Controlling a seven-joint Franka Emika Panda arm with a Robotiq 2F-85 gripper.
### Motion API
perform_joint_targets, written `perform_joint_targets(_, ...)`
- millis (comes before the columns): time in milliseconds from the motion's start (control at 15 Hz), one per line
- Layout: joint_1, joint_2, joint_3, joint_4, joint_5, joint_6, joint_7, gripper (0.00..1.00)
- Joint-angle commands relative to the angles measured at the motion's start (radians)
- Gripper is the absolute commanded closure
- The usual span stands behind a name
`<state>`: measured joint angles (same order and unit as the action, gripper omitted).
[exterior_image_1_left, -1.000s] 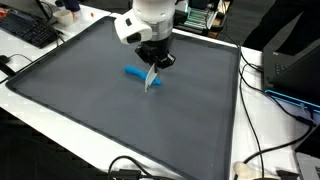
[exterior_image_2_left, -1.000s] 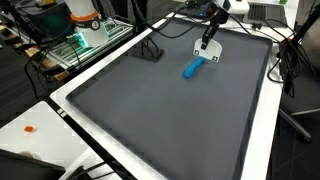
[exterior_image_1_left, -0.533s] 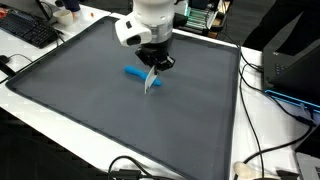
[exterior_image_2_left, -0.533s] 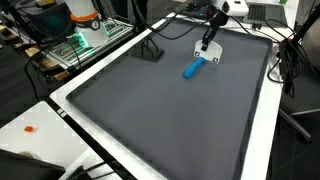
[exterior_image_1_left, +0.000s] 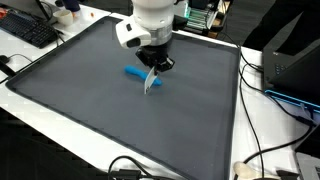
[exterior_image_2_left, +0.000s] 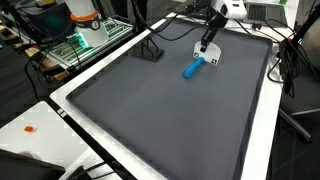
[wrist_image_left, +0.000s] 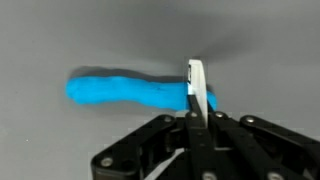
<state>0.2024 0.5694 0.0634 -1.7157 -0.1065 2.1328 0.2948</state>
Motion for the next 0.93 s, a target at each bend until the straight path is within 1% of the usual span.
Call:
perform_joint_targets(0, 0.011, 0.015, -0.016, -0.027, 0.002, 0.012, 0.015, 0.99)
perform_joint_targets(867, -0.002, -0.039, -0.004, -0.082, 0.032, -0.033, -0.004, 0.99)
